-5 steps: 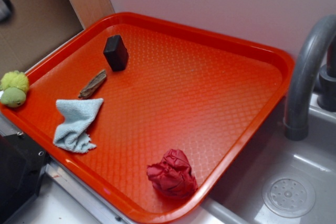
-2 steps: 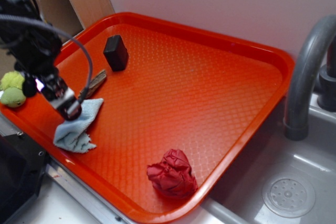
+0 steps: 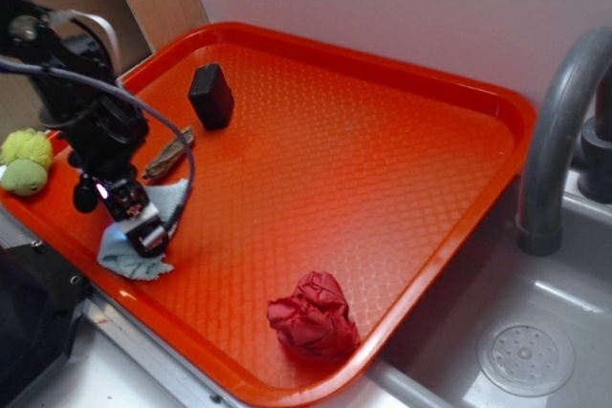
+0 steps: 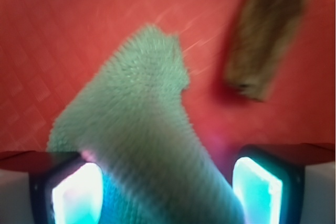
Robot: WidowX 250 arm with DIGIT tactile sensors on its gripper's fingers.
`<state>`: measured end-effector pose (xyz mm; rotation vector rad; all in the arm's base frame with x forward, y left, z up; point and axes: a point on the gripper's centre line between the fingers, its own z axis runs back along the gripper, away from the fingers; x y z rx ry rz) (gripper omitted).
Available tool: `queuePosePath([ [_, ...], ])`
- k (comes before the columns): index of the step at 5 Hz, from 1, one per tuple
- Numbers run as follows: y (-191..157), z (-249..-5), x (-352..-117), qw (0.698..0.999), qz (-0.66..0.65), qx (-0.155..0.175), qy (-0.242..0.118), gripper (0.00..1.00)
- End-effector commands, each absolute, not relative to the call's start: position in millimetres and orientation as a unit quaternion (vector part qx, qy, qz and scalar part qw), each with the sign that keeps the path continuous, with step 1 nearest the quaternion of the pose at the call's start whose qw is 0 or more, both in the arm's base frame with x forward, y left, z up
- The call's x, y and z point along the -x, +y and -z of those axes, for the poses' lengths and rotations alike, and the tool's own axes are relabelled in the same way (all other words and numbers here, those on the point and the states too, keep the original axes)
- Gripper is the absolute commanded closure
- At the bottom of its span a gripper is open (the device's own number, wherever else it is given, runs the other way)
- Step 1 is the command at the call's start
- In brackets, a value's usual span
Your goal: Grab the blue cloth.
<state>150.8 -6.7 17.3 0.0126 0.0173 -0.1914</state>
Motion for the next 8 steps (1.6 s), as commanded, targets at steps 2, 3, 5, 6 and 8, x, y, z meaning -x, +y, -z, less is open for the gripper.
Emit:
queuePosePath([
  [2, -10.2, -30.1, -145.6, 0.996, 0.090, -0.013, -0.019, 1.00],
  [3, -10.1, -30.8, -145.3, 0.995, 0.092, -0.015, -0.020, 1.00],
  [5, -7.3, -44.7, -144.4, 0.996, 0.084, -0.024, -0.027, 1.00],
  [6, 6.0, -94.5, -156.1, 0.999, 0.013, 0.002, -0.053, 1.00],
  [8, -5.7, -196.1, -171.6, 0.989, -0.065, 0.007, -0.134, 1.00],
])
